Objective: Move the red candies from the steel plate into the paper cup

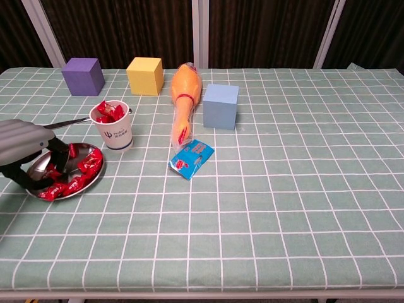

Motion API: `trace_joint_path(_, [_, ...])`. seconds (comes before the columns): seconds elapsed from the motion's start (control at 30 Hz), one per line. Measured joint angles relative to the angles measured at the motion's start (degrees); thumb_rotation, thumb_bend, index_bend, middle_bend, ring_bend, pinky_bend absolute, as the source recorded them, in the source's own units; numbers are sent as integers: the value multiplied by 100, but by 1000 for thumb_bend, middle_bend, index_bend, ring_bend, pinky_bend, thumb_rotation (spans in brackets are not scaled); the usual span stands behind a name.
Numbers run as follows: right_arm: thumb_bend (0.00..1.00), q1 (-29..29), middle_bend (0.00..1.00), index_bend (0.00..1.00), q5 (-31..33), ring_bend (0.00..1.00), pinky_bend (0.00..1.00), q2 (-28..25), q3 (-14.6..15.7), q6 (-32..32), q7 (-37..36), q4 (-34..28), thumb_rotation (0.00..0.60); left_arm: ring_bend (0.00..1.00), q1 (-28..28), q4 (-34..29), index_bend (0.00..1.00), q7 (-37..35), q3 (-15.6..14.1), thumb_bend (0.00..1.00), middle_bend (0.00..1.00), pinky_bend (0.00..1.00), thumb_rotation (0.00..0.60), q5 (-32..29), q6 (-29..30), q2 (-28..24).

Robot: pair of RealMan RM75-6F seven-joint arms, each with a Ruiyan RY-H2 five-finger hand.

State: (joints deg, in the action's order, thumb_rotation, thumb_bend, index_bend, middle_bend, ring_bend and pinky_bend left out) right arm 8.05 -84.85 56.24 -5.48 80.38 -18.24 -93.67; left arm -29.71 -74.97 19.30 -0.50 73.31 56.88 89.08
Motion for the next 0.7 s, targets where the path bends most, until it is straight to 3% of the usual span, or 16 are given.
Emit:
trace_joint_path(0.23, [195, -6, 237, 123, -10, 70, 427, 4, 2, 14, -22, 14, 600, 903, 25, -302, 668, -266, 139, 449, 708, 1000, 600, 173, 252, -245])
trace_joint_path(0.47, [195, -9, 237, 123, -19, 70, 427, 13, 7, 21, -45, 34, 600, 903, -246, -924, 668, -432, 673, 444, 703, 1000, 600, 318, 423, -677])
trace_joint_path(0.7, [195, -27, 237, 122, 30, 71, 427, 17, 8, 14, -70, 68, 600, 903, -777, -884, 662, -382, 1067, 438, 691, 1000, 600, 100, 28, -571])
